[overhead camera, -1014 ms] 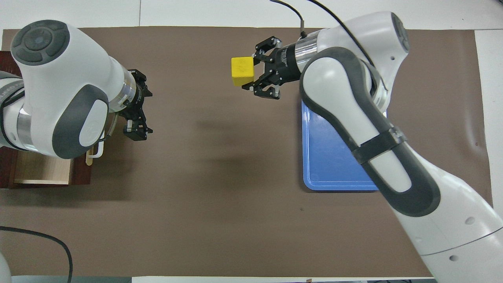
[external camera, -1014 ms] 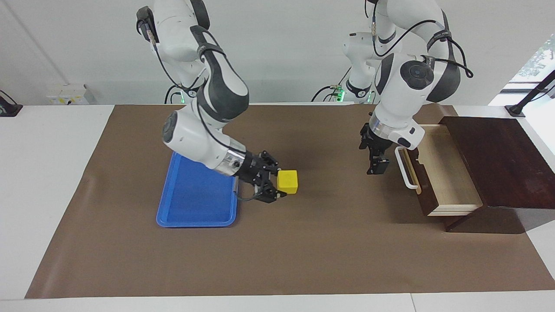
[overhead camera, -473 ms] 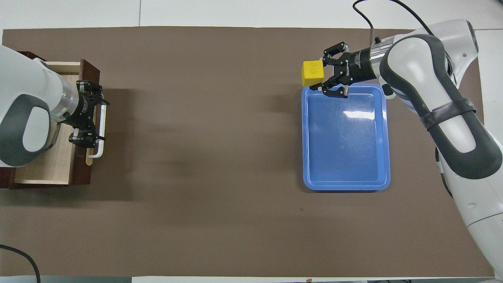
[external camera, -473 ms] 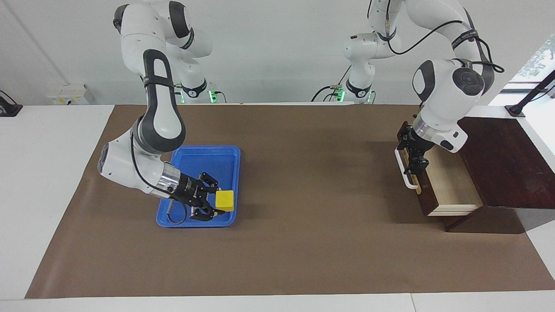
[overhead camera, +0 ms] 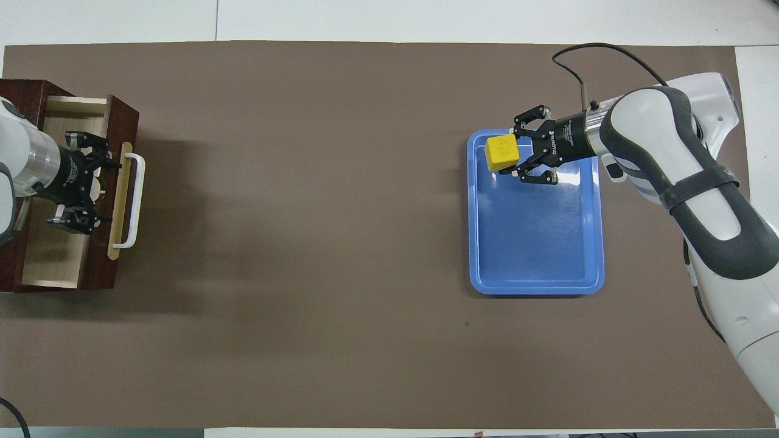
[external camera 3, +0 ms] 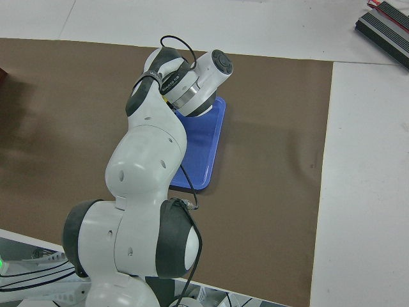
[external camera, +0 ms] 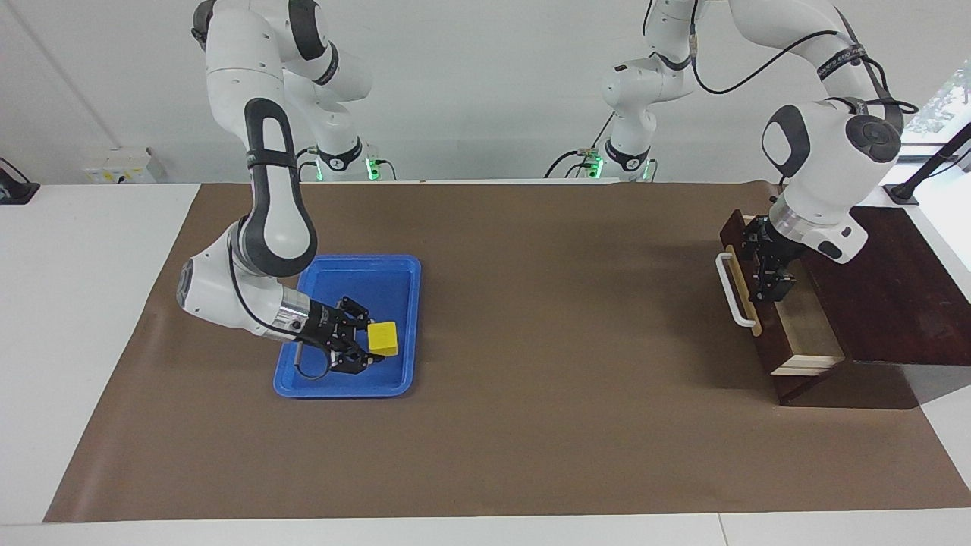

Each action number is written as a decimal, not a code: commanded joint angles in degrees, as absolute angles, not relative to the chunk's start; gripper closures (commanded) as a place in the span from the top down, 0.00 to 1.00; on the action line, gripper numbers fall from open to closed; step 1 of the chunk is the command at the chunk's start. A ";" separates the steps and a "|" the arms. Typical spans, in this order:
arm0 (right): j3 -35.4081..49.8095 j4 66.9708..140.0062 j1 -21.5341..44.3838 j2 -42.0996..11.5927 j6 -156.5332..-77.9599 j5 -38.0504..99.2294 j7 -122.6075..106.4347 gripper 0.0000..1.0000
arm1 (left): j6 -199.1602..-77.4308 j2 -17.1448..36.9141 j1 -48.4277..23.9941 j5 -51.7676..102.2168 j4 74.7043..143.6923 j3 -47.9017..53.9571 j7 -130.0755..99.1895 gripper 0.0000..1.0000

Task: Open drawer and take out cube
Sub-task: 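Carry the cube over the blue tray with the right gripper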

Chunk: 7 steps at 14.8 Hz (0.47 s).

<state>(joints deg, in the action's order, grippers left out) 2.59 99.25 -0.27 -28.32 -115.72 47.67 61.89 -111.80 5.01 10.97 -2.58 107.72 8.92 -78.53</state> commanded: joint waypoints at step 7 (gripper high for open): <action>2.90 107.40 -0.26 -25.84 -122.34 46.85 59.15 0.00 | -114.61 3.87 19.77 -6.50 108.63 9.23 -68.91 1.00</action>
